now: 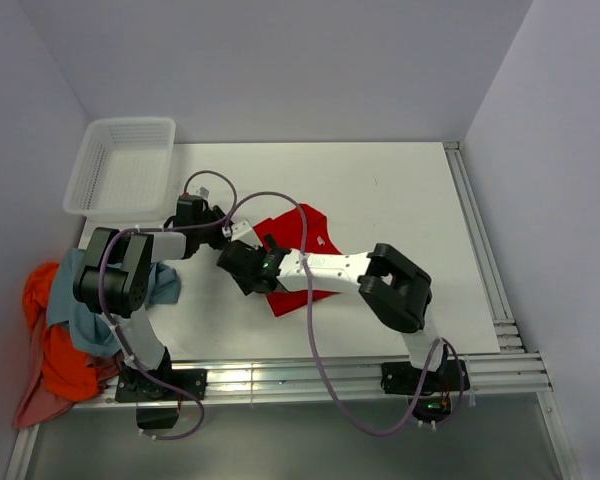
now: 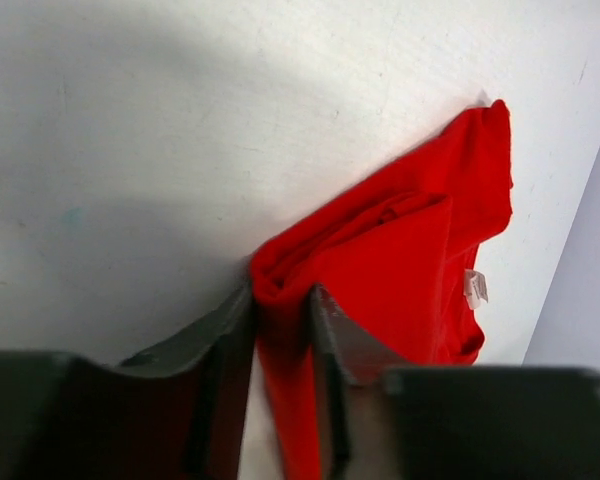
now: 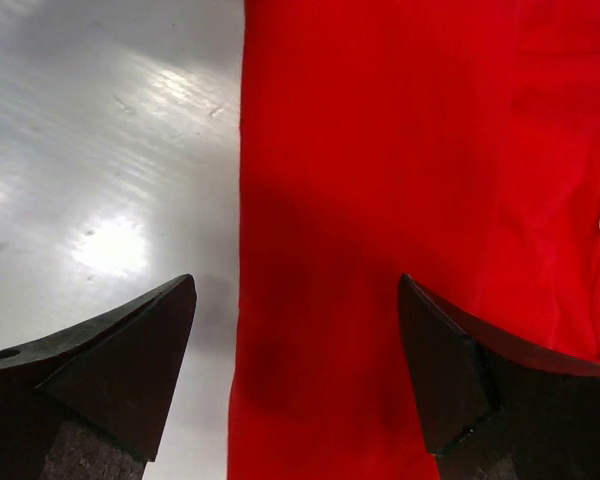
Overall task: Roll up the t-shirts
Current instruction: Roll the tshirt
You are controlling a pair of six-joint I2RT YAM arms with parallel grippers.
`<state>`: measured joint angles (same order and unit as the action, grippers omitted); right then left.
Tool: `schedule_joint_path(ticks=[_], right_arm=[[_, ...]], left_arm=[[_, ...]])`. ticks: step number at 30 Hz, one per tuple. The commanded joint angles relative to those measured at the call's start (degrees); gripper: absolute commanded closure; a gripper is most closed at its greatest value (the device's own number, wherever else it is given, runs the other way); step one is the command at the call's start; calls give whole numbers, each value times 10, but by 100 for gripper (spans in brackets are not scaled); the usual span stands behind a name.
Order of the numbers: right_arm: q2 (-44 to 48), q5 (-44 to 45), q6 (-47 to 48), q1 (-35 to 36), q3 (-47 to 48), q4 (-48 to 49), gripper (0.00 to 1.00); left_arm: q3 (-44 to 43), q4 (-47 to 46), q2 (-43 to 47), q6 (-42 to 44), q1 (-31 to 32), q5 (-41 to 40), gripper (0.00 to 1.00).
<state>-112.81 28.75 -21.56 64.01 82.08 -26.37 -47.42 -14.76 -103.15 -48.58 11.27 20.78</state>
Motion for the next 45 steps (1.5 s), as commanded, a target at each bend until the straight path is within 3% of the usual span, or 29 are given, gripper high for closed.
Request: schedule_joint_path(ticks=[1, 3, 13, 25, 37, 42, 45], right_arm=[[-28, 99, 13, 18, 38, -15, 12], [-44, 136, 11, 31, 45, -18, 12], [-123, 249, 19, 59, 119, -61, 11], [-186, 312, -16, 58, 156, -112, 11], [-209, 356, -52, 57, 149, -137, 16], [-209, 362, -72, 48, 149, -153, 24], [-200, 356, -67, 40, 137, -143, 44]], left_arm=[[-29, -3, -4, 8, 0, 20, 70], [-50, 28, -12, 24, 0, 26, 80], [-73, 77, -4, 28, 0, 56, 98], [-82, 143, 48, 34, 0, 76, 100], [-124, 199, 45, 47, 0, 90, 100], [-129, 220, 47, 55, 0, 81, 100], [-130, 221, 45, 56, 0, 80, 100]])
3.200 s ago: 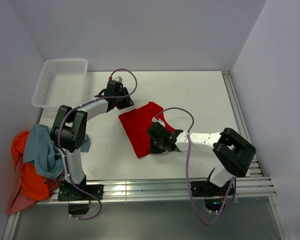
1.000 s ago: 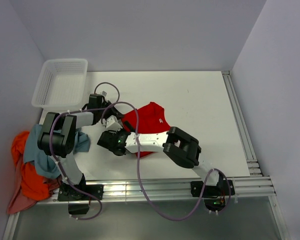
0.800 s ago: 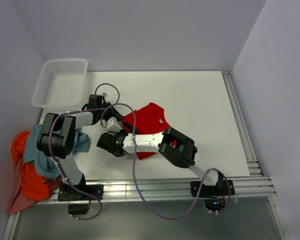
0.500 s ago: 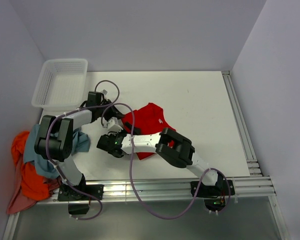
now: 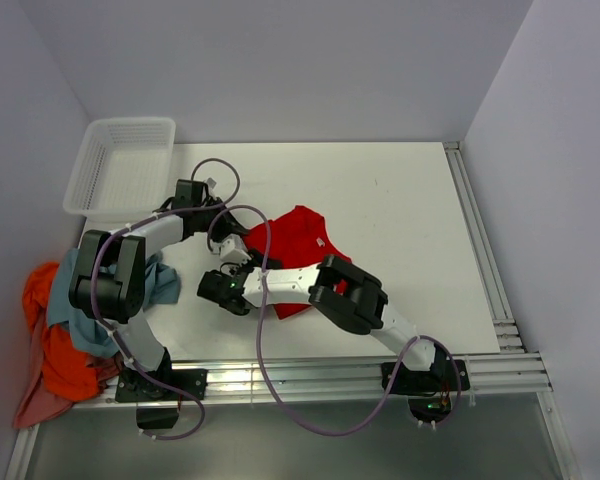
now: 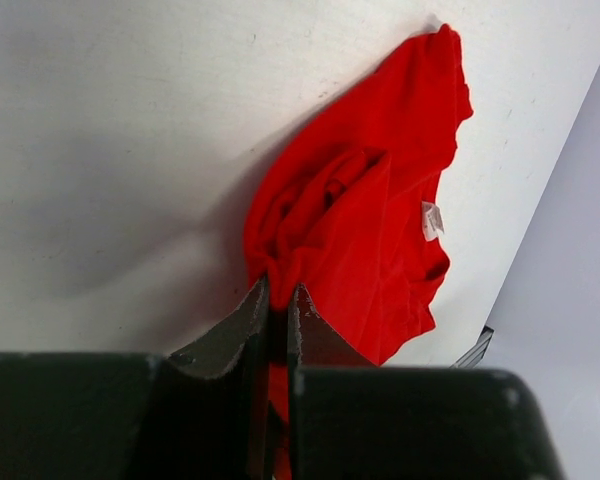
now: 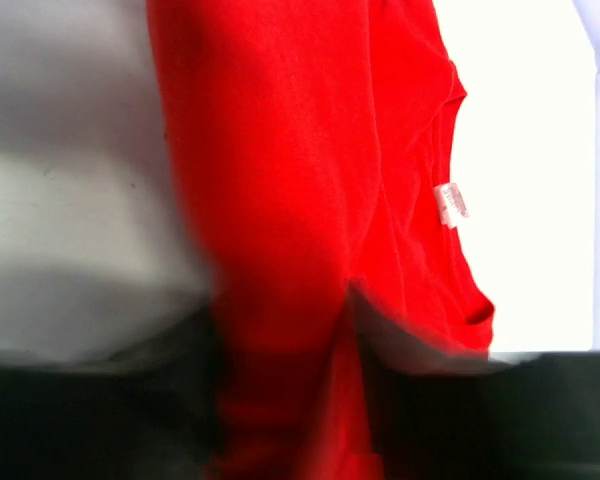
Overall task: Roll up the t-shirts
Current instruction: Roll the tshirt
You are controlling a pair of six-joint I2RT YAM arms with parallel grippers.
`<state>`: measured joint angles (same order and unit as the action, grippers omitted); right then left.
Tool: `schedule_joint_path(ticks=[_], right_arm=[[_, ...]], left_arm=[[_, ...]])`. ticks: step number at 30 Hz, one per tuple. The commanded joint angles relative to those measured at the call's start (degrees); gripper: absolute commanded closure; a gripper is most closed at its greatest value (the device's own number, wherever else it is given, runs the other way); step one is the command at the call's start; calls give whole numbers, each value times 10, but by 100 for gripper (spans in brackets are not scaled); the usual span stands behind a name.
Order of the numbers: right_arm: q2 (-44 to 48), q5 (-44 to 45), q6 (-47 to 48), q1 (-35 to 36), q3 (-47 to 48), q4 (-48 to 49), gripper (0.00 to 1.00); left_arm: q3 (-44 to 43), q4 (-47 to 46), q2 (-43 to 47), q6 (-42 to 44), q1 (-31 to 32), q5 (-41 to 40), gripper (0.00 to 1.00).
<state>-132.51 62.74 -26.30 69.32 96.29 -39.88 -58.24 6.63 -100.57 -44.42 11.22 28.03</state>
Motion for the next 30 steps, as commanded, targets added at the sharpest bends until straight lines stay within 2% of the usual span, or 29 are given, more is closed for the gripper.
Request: schedule_joint_path(ticks=[1, 3, 4, 9, 10, 11, 16, 20, 26, 30], right_arm=[[-2, 12, -16, -14, -7, -5, 61], [7, -2, -5, -17, -11, 6, 82], [13, -7, -3, -19, -13, 11, 100], [107, -134, 40, -32, -72, 80, 100], [118, -198, 42, -44, -81, 90, 100], [132, -225, 39, -52, -93, 96, 100], [199, -415, 49, -113, -139, 136, 100], [241, -593, 47, -184, -202, 192, 100], [257, -755, 41, -261, -265, 263, 100], [257, -906, 12, -313, -307, 334, 100]], left_arm=[[-22, 7, 19, 16, 0, 7, 100], [-23, 10, 15, 18, 0, 5, 99], [-25, 11, 15, 22, 0, 1, 99], [-32, 36, 27, 35, 0, -30, 81], [-33, 38, 29, 36, 0, -39, 79], [-34, 39, 35, 36, 0, -46, 75], [-17, 15, 57, 22, 0, -62, 67], [4, -7, 94, 12, 0, -77, 55], [27, -46, 131, 14, 1, -69, 53], [48, -80, 132, 14, 13, -51, 53]])
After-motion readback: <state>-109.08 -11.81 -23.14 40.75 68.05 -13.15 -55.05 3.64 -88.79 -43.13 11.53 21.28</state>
